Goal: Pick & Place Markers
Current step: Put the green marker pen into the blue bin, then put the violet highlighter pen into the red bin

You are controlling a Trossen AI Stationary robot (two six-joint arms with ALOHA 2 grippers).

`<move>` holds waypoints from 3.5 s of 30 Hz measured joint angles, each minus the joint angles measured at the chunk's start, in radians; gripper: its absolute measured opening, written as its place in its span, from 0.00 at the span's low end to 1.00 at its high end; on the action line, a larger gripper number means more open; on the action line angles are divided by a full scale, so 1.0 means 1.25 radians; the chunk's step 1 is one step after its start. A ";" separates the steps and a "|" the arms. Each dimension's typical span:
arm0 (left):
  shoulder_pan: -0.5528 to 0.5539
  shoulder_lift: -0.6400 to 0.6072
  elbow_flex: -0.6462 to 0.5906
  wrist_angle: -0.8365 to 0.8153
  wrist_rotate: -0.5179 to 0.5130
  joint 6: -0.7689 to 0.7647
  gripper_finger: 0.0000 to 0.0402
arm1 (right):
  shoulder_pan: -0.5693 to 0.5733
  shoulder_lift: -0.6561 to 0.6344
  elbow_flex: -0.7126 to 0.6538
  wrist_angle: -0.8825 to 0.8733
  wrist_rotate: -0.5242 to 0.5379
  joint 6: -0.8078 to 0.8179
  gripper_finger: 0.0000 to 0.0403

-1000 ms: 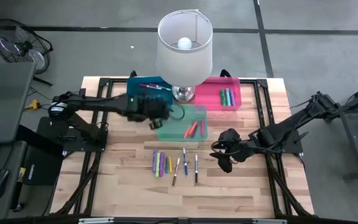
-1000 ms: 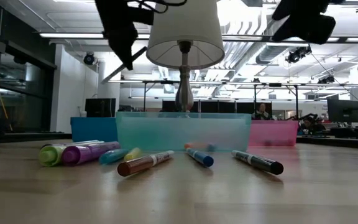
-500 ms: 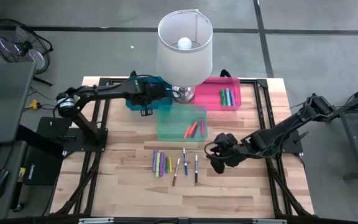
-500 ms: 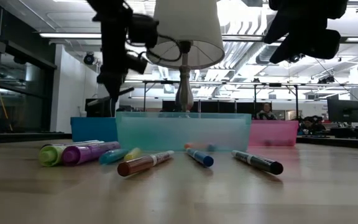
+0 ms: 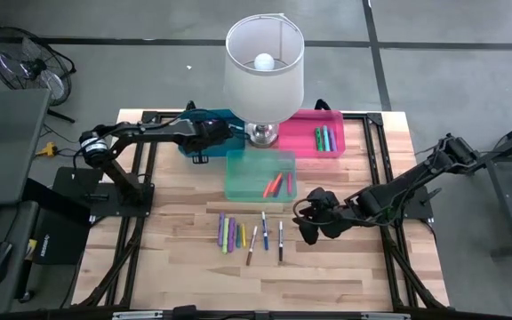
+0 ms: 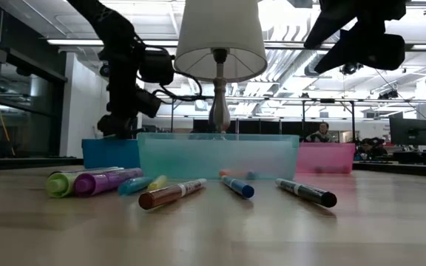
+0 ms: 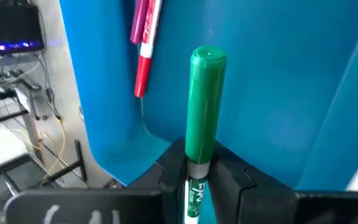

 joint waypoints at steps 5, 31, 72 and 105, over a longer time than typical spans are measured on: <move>-0.003 0.000 -0.003 0.037 0.020 0.057 0.11 | 0.000 0.000 0.000 0.012 0.007 0.014 0.44; -0.003 -0.001 0.123 -0.218 0.112 -0.148 0.34 | 0.000 0.000 0.000 0.011 0.015 -0.018 0.44; -0.649 -0.078 0.165 -0.311 0.340 -1.484 0.34 | 0.000 0.000 -0.001 -0.176 -0.141 0.013 0.44; -0.647 0.197 0.167 -0.083 0.486 -1.526 0.34 | 0.007 0.000 0.000 -0.171 -0.147 -0.031 0.44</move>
